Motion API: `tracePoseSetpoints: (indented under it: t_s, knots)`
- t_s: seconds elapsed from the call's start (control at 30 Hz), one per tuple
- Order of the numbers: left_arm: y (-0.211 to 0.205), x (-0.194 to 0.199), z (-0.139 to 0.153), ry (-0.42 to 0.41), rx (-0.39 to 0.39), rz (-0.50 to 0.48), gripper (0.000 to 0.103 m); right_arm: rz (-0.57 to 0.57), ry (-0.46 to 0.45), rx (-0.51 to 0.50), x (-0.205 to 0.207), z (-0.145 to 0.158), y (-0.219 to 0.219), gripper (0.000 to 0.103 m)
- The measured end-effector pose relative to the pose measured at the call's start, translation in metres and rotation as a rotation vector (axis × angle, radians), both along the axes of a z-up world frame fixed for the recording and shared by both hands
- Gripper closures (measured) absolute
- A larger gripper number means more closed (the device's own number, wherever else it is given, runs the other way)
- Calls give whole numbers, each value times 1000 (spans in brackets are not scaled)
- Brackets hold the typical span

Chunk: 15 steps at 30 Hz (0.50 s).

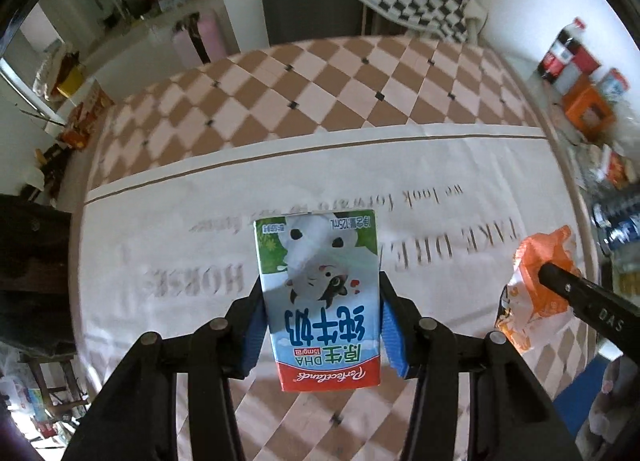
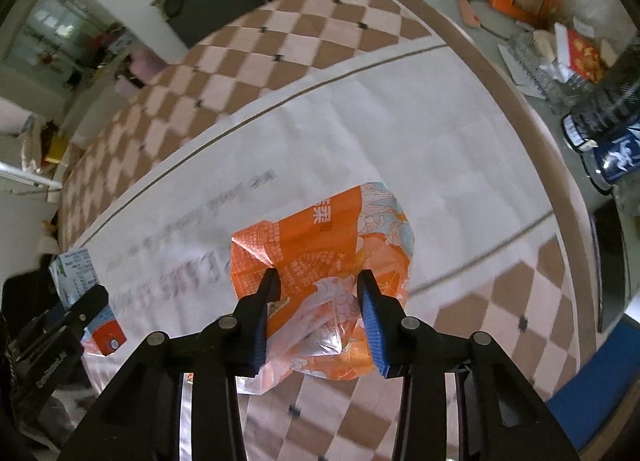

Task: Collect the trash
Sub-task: 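Carry the milk carton and orange bag to the bin and release both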

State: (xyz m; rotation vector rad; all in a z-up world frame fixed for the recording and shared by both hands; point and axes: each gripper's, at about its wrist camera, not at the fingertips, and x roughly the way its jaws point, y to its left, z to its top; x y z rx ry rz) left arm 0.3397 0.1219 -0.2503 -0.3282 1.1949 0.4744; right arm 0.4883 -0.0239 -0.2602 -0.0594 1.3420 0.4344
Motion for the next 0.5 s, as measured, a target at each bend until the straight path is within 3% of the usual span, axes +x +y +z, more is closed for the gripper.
tracePoseSetpoints:
  t_s: [0.27, 0.37, 0.5]
  knots:
    - [-18, -148, 41, -144, 25, -29, 57, 50, -85, 99, -152, 46, -20, 63]
    - [-28, -210, 47, -181, 13, -50, 57, 48, -106, 121, -232, 59, -36, 63]
    - [-41, -278, 40, -196, -37, -63, 57, 49, -69, 136, -325, 55, -54, 63]
